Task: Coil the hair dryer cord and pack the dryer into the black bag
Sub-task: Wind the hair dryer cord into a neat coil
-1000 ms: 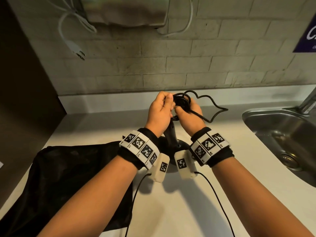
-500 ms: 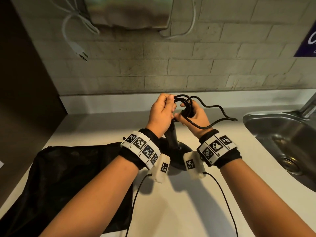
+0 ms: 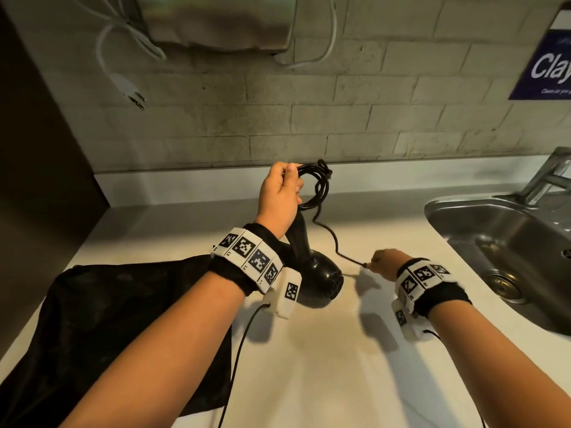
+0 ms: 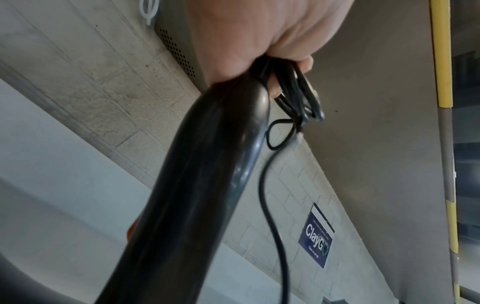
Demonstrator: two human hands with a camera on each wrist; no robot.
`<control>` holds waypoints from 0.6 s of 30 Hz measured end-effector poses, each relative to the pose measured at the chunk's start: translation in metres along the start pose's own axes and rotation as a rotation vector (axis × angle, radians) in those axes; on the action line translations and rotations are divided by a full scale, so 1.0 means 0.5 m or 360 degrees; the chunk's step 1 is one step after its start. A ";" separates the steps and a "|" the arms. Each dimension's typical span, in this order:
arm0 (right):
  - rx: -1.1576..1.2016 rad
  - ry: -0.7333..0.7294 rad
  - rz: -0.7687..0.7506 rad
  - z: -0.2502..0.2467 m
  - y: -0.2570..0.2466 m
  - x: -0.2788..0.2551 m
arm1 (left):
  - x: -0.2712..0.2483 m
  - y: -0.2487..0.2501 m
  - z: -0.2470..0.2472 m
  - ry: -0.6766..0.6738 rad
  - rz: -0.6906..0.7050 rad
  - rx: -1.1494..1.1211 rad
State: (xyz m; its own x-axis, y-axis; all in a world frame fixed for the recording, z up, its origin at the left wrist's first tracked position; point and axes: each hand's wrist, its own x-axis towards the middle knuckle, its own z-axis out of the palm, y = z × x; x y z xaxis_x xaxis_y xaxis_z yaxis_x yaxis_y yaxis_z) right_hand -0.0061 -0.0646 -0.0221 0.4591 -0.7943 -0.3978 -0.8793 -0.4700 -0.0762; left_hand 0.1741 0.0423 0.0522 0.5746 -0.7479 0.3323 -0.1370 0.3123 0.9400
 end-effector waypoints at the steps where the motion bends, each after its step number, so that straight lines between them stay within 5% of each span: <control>1: -0.0089 -0.0031 -0.0002 0.004 -0.003 -0.004 | 0.000 0.000 0.000 -0.0008 0.0002 0.0006; 4: 0.0207 0.0127 -0.0168 -0.012 -0.030 -0.016 | 0.000 0.002 0.002 -0.0031 -0.0005 0.0007; 7: 0.0934 0.0243 -0.0590 -0.054 -0.089 -0.049 | 0.001 0.002 0.003 -0.0041 -0.0013 0.0008; 11: 0.1431 0.0286 -0.1012 -0.096 -0.166 -0.088 | 0.002 0.001 0.002 -0.0063 0.0006 -0.0030; 18: 0.1237 0.0673 -0.0755 -0.069 -0.152 -0.069 | 0.004 0.007 -0.009 -0.0077 -0.0022 0.0056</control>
State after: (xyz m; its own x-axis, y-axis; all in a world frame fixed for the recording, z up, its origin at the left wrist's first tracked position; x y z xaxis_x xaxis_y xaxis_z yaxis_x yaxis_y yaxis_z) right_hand 0.0493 -0.0145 0.0290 0.6581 -0.7324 0.1745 -0.3629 -0.5116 -0.7788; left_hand 0.1782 0.0445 0.0556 0.5370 -0.7797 0.3220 -0.1581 0.2819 0.9463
